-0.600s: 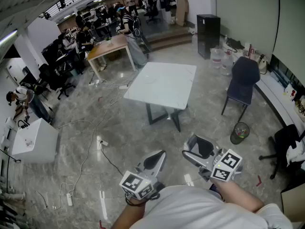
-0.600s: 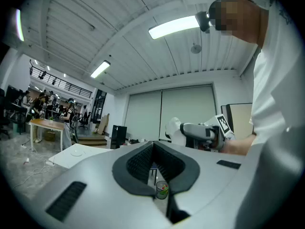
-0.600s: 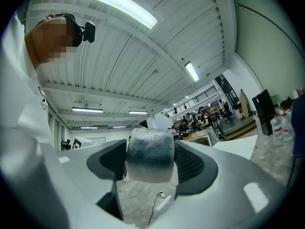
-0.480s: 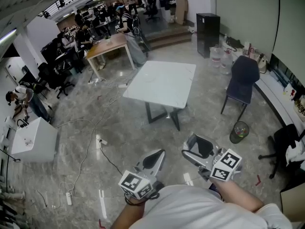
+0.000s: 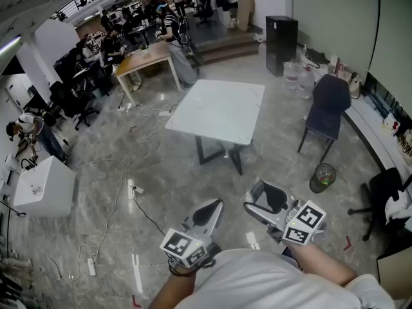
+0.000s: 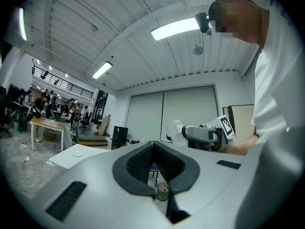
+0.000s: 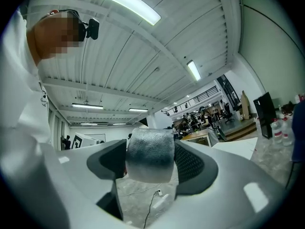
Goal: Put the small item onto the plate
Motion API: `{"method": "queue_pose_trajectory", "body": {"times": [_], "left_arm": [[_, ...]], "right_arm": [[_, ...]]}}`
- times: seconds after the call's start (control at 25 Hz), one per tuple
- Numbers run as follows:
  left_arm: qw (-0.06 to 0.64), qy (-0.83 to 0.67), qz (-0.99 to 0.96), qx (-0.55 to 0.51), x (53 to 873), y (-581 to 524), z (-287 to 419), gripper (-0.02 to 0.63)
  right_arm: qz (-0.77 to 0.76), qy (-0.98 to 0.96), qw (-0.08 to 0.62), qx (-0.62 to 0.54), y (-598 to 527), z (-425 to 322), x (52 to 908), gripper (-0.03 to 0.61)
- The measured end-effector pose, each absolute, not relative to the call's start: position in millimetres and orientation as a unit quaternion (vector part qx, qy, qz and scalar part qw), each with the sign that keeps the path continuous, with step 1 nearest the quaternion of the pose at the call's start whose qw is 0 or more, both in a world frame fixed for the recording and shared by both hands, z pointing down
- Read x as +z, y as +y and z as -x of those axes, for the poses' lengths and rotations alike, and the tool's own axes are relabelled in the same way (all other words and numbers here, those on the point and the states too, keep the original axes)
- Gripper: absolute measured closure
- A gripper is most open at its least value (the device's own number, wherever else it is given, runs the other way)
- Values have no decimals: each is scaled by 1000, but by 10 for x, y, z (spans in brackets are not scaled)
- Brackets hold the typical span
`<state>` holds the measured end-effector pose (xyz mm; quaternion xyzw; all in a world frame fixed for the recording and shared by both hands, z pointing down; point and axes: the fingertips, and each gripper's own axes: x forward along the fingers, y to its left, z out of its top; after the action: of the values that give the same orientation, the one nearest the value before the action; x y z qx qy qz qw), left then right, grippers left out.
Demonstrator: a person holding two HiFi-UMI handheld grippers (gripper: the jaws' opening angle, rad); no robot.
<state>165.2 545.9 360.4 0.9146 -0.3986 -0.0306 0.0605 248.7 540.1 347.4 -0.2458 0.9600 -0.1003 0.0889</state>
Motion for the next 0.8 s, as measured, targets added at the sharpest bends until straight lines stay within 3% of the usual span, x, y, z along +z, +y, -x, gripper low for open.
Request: {"method": "queue_pose_trajectory", "body": {"times": [0.36, 0.8], "left_arm": [[58, -401, -913, -38, 3564, 5152, -1384, 607], [49, -415, -907, -52, 3463, 4399, -335, 607]], "right_arm": [[255, 962, 62, -76, 5139, -2130, 3458, 275], [254, 962, 59, -78, 4430, -1089, 3447, 275]]}}
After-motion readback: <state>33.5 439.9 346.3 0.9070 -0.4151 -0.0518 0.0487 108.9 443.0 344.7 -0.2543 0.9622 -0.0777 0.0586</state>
